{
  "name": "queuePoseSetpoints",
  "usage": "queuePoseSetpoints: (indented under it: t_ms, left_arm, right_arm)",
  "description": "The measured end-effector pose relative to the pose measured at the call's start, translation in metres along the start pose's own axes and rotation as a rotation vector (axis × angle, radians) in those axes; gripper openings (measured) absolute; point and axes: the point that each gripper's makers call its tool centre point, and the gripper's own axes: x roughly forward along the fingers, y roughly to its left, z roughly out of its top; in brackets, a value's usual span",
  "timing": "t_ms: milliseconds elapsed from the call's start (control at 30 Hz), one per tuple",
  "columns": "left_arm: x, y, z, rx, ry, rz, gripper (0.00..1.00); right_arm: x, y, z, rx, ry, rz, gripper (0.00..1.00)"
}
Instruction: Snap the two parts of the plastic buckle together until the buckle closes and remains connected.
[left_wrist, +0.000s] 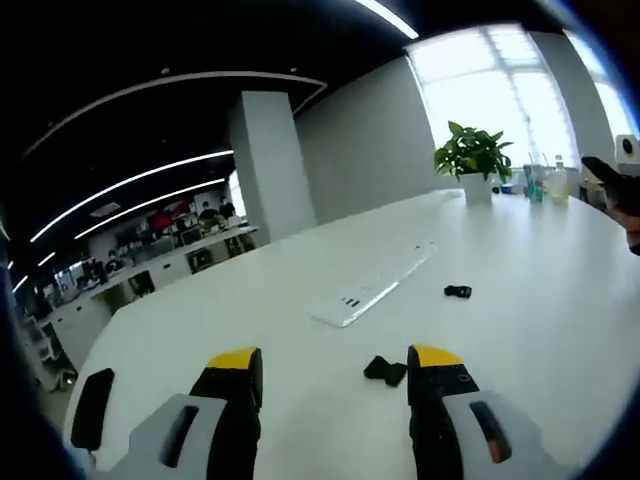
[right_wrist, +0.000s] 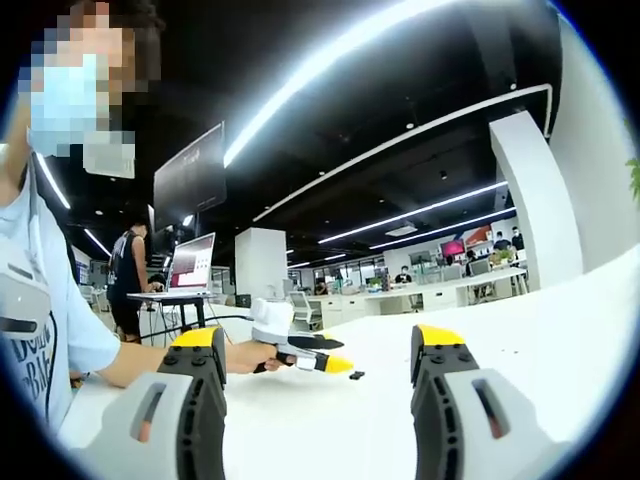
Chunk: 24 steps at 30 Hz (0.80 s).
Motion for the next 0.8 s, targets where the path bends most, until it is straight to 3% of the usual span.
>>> queuePoseSetpoints:
  t_ms: [300,500,800]
  left_arm:
    - [0.001,-0.02,0.003,-0.076,-0.032,-0.129,0.56]
    - [0.006,-0.035,-0.01,0.001,0.02,-0.18,0.52]
    - [0.01,-0.045,-0.018,-0.052,0.042,-0.227,0.49]
  right_arm:
    - [0.0,0.002,0.003,-0.003,-0.01,0.01,0.78]
    - [0.0,0.004,0.002,-0.011,-0.005,0.015,0.77]
    - [-0.001,0.006,0.006,-0.014,-0.019,0.022,0.76]
